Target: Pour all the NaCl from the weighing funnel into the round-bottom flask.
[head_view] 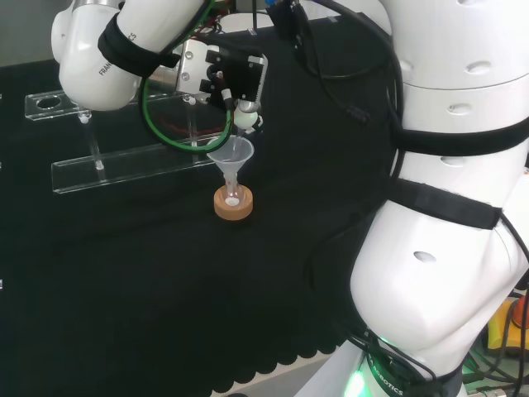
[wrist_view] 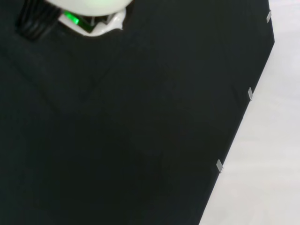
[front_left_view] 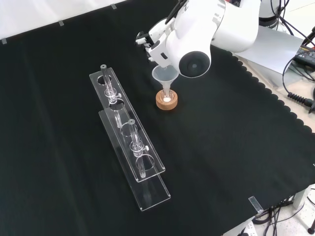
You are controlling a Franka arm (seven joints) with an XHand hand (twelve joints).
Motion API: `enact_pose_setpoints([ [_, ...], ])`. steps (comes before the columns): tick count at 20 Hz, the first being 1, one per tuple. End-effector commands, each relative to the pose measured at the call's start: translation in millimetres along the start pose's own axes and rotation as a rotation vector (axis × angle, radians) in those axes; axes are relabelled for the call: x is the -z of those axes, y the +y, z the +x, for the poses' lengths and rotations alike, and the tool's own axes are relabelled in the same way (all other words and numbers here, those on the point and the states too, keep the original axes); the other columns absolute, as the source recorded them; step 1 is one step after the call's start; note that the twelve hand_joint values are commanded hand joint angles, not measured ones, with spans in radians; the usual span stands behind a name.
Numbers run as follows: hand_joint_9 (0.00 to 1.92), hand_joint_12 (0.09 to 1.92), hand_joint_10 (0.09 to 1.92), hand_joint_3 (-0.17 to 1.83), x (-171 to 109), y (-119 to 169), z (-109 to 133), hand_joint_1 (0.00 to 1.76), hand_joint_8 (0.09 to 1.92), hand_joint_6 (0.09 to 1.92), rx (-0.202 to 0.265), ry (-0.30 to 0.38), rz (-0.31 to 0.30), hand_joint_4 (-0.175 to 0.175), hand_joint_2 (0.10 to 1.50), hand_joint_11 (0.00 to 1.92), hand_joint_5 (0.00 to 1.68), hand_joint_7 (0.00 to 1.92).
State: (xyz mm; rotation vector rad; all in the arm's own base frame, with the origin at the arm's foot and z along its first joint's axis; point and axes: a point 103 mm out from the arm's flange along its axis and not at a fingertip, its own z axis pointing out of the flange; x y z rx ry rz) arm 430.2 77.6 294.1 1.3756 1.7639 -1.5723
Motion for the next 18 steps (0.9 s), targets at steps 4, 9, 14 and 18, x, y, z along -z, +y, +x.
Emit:
enact_pose_setpoints([
  [4,1.17,1.10,0.35,0.74,-7,-1,-5,1.09,0.64,0.90,0.002,0.057,-0.014,0.175,0.66,0.81,1.17,1.10],
  [9,1.17,1.10,0.35,0.74,-14,-2,-9,1.09,0.64,0.90,0.006,0.126,-0.041,0.175,0.66,0.81,1.17,1.10],
  [14,1.17,1.10,0.35,0.74,-22,-2,-10,1.09,0.64,0.90,0.007,0.161,-0.052,0.175,0.66,0.81,1.17,1.10],
  [18,1.17,1.10,0.35,0.74,-29,-2,-13,1.09,0.64,0.90,0.007,0.200,-0.063,0.175,0.67,0.81,1.16,1.10],
])
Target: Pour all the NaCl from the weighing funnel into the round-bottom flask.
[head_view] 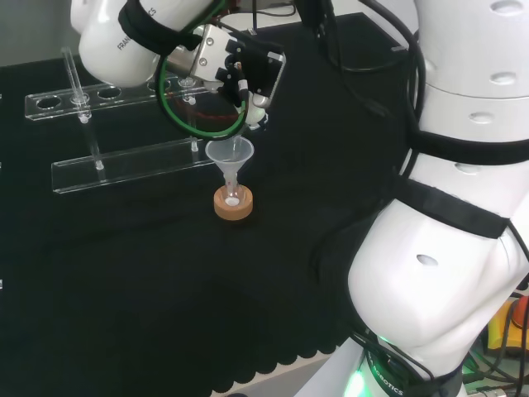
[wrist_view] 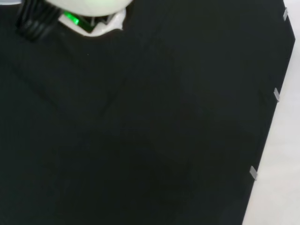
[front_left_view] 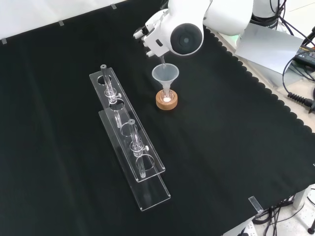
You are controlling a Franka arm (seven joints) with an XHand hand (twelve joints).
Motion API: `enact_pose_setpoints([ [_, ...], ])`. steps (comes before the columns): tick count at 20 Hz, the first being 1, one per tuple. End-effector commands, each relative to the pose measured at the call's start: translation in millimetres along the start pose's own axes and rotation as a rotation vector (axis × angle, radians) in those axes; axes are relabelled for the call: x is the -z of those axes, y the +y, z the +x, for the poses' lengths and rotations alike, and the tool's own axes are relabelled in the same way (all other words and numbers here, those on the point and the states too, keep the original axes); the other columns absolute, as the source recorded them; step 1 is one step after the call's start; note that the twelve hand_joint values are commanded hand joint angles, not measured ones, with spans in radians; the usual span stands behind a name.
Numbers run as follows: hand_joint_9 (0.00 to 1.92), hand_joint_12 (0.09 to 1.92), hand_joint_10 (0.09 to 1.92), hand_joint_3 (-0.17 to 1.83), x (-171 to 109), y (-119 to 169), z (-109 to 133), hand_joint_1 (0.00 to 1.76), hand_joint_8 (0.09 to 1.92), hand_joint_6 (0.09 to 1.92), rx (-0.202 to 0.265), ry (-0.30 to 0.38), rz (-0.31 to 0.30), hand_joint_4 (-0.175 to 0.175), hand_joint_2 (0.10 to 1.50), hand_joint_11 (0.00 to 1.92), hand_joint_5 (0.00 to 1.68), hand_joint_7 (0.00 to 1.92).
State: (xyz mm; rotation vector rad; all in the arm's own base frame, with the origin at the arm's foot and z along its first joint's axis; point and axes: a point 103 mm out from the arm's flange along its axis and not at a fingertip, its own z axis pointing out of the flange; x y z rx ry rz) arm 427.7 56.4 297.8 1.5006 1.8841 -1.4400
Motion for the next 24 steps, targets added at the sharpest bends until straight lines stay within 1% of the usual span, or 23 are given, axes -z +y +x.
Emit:
enact_pose_setpoints([
  [1,1.17,1.10,0.35,0.74,-10,-1,-5,1.09,0.64,0.90,0.003,0.064,-0.009,0.175,0.67,0.81,1.16,1.10],
  [9,1.17,1.10,0.35,0.74,-21,-1,-11,1.09,0.64,0.90,0.001,0.144,-0.041,0.175,0.67,0.81,1.16,1.10],
  [14,1.17,1.10,0.35,0.74,-30,0,-17,1.09,0.65,0.91,0.000,0.229,-0.056,0.175,0.67,0.81,1.16,1.10],
  [18,1.17,1.10,0.35,0.74,-36,1,-21,1.09,0.65,0.91,-0.002,0.275,-0.071,0.175,0.67,0.81,1.16,1.10],
  [24,1.17,1.10,0.34,0.73,-49,6,-24,1.09,0.65,0.91,0.001,0.322,-0.079,0.175,0.67,0.81,1.16,1.10],
])
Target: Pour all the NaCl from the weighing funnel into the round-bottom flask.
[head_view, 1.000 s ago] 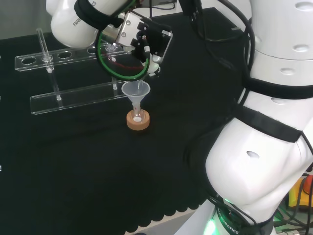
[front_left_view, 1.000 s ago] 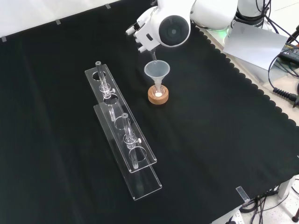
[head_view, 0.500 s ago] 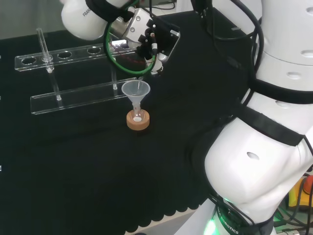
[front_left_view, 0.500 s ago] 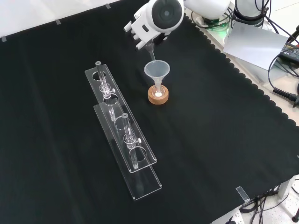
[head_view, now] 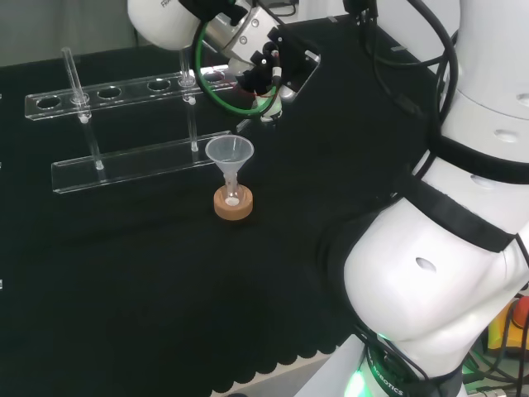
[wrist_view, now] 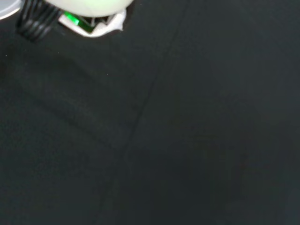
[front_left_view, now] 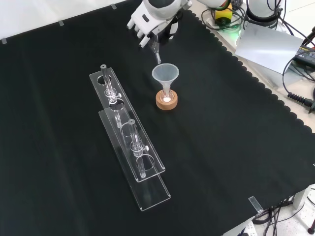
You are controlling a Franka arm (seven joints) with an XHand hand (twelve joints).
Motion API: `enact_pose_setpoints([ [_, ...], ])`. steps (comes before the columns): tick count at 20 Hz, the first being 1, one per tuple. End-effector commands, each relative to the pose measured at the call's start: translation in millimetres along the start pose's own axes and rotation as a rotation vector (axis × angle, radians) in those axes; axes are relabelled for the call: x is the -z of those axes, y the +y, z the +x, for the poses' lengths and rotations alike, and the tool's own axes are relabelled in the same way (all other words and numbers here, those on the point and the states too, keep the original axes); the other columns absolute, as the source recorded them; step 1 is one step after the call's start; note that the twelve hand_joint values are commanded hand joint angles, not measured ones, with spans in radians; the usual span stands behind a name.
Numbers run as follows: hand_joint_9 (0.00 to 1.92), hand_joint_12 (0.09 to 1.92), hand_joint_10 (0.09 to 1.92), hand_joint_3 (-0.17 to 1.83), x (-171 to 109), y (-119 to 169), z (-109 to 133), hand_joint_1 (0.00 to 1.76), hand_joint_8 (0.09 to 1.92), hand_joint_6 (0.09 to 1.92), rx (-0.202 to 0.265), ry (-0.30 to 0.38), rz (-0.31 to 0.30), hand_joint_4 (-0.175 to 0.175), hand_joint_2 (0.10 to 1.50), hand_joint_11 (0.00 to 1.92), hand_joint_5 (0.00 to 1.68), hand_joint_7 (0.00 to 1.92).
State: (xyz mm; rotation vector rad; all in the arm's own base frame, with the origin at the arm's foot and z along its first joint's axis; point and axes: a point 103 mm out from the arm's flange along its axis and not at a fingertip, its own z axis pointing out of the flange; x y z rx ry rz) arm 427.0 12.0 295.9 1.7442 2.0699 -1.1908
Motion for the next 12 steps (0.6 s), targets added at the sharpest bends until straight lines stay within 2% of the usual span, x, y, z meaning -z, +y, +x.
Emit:
enact_pose_setpoints([
  [1,1.17,1.10,0.34,0.73,-11,2,-6,1.09,0.65,0.91,0.003,0.051,-0.008,0.175,0.67,0.81,1.16,1.10],
  [5,1.17,1.10,0.34,0.73,-17,4,-10,1.09,0.65,0.92,0.002,0.102,-0.027,0.175,0.67,0.81,1.16,1.10],
  [10,1.17,1.10,0.34,0.73,-24,6,-17,1.09,0.65,0.92,-0.001,0.209,-0.038,0.175,0.67,0.81,1.15,1.10],
  [12,1.17,1.10,0.34,0.73,-26,6,-19,1.09,0.65,0.92,-0.001,0.223,-0.039,0.175,0.67,0.81,1.15,1.10],
])
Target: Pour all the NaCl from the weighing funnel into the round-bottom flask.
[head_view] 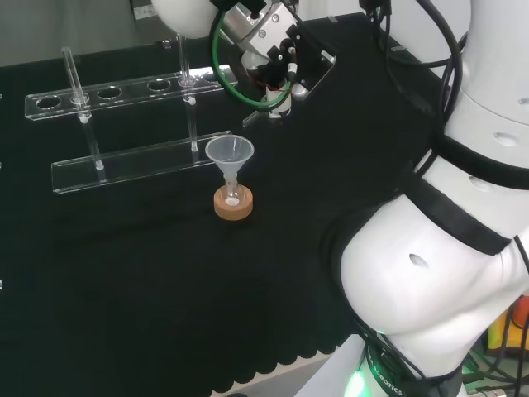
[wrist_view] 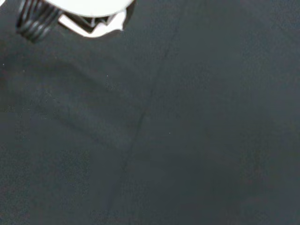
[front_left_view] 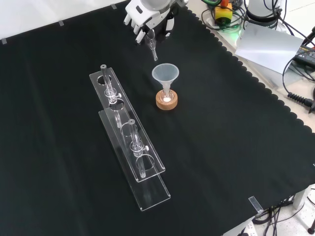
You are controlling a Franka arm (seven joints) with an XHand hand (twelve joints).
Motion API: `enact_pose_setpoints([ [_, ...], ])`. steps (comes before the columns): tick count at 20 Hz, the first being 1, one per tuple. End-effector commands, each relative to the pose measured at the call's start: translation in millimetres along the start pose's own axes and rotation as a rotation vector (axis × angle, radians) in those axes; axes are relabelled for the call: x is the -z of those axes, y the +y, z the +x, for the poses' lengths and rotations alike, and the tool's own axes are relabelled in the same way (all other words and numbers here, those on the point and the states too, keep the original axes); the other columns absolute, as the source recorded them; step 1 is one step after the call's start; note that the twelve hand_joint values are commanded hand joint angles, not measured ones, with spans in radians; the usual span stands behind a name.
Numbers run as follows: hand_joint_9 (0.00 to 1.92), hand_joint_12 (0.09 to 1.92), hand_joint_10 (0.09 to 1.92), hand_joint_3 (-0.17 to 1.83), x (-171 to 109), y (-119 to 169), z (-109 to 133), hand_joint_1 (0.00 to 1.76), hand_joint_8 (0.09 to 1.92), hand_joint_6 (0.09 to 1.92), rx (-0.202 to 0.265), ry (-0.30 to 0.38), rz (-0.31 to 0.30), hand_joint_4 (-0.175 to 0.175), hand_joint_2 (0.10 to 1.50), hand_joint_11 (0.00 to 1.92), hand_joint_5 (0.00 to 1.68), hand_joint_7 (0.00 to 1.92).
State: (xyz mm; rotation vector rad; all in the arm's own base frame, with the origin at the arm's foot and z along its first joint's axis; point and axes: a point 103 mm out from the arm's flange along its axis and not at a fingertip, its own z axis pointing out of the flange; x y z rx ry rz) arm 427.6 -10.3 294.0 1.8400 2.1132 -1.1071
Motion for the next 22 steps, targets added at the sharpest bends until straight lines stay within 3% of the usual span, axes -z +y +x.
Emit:
enact_pose_setpoints([
  [1,1.17,1.10,0.34,0.73,-11,4,-5,1.09,0.65,0.92,0.010,0.135,-0.025,0.175,0.67,0.81,1.15,1.10],
  [22,1.16,1.10,0.34,0.73,-27,9,-8,1.09,0.65,0.93,0.016,0.210,-0.070,0.175,0.68,0.80,1.15,1.08],
])
